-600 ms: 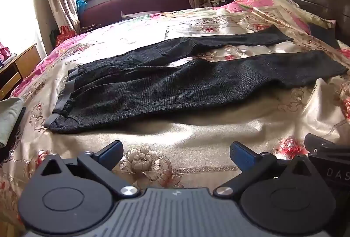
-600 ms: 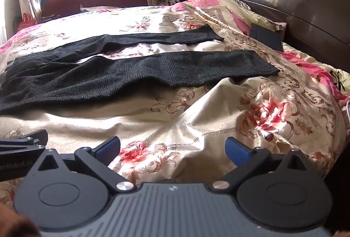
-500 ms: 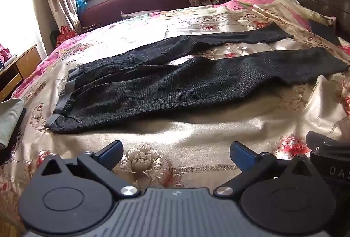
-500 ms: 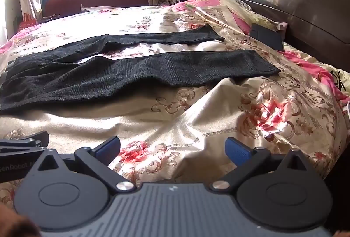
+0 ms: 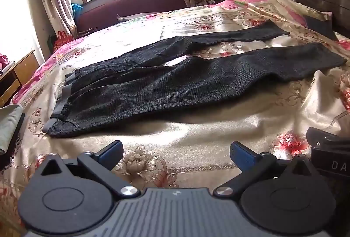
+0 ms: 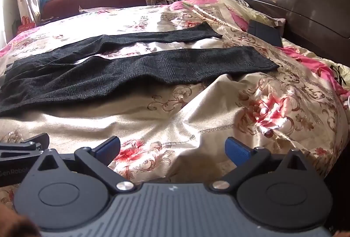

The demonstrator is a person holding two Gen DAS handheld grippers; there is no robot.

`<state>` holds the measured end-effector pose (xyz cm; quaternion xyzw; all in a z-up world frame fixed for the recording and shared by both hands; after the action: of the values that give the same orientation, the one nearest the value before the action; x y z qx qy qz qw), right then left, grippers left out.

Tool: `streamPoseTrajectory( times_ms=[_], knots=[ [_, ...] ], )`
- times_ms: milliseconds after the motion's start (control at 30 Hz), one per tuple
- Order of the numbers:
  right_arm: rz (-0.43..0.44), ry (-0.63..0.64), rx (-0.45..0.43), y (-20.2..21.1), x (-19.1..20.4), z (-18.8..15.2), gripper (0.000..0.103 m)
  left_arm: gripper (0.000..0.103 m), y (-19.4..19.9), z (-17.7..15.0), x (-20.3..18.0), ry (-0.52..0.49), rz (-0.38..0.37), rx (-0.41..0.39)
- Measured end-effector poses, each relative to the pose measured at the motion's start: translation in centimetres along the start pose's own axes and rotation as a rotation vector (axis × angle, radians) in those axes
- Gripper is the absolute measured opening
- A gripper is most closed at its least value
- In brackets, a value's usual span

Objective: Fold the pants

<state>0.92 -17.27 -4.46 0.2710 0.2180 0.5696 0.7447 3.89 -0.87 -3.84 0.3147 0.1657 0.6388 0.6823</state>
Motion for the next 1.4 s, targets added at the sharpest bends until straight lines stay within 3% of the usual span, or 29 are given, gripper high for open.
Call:
streamPoseTrajectory(
  times_ms=[467,1033,1400],
  knots=[
    [0.002,0.002,0.031,-0.8,0.0,-0.5,0.101,0.103,-0.2,0.0,0.1,0.021,-0.029,0.006],
    [0.013,0.004,0.03,-0.8,0.2,-0.4,0.097,0.103,-0.1,-0.3,-0.6,-0.02,-0.036,-0.016],
    [0.011,-0.042,0.012,-1.3,-1.1,1.4,0.096,0.103,-0.5,1.8,-1.5,-0.033,-0.077,-0.049]
  ],
)
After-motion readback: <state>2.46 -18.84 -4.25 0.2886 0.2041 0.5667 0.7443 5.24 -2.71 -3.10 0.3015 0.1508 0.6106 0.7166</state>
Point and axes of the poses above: each gripper's, at about its wrist camera, not at the fingertips, and y roughly against the way its jaws point, x to its left, z to its top, the point moved 5 cm from there along -y, roughly the way its jaws point
